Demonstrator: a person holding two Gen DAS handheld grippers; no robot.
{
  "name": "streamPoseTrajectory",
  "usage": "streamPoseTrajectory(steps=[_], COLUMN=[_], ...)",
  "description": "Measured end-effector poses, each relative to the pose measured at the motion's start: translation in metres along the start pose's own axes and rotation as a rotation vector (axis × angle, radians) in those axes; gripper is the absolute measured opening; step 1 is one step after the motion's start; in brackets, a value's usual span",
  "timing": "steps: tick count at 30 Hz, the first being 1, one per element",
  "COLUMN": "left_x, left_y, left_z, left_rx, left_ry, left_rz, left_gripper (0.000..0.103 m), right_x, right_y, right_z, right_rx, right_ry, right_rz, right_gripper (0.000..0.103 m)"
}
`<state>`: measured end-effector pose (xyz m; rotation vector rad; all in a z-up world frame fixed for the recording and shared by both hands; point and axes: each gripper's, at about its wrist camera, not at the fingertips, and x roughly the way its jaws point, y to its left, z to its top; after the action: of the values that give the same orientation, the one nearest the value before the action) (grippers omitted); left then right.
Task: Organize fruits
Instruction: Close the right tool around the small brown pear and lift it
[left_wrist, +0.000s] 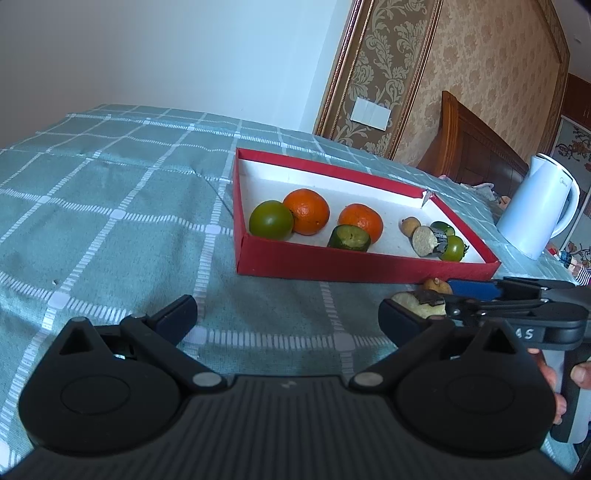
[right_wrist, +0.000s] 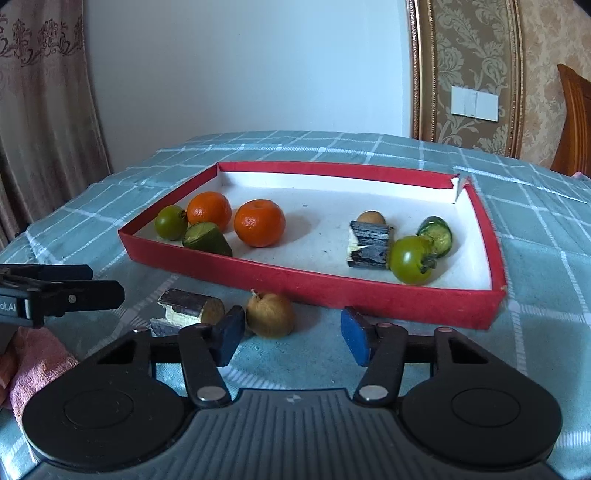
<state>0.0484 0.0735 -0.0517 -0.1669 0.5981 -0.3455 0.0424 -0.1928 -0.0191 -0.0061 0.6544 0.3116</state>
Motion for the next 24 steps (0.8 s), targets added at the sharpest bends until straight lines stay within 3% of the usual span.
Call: streamPoseTrajectory(steps=[3, 4, 15, 24], left_x=[-0.001, -0.001, -0.003, -0.004], left_y=[0.001, 0.001, 0.002, 0.001], left_z=[0.000, -0.001, -0.001, -0.001], left_rx=[-0.005, -0.006, -0.010, -0.012], left_ry=[-0.003, -0.004, -0.006, -0.007], left_rz=[-0.005, -0.006, -0.010, -0.012], left_gripper=[0.103, 0.103, 0.103, 0.103], right_x=[0.002, 0.002, -0.017, -0.042], right_y=[0.009, 0.011, -0.006, -0.040], right_z=[0.000, 0.001, -0.009, 0.001], right_rx=[-0.035, -0.036, 0.057, 0.100], right_ry=[0.002, 0.001, -0.035, -0.110], right_rz=[-0.009, -0.006, -0.013, -0.097], right_gripper=[0.030, 0.028, 0.028, 0.028])
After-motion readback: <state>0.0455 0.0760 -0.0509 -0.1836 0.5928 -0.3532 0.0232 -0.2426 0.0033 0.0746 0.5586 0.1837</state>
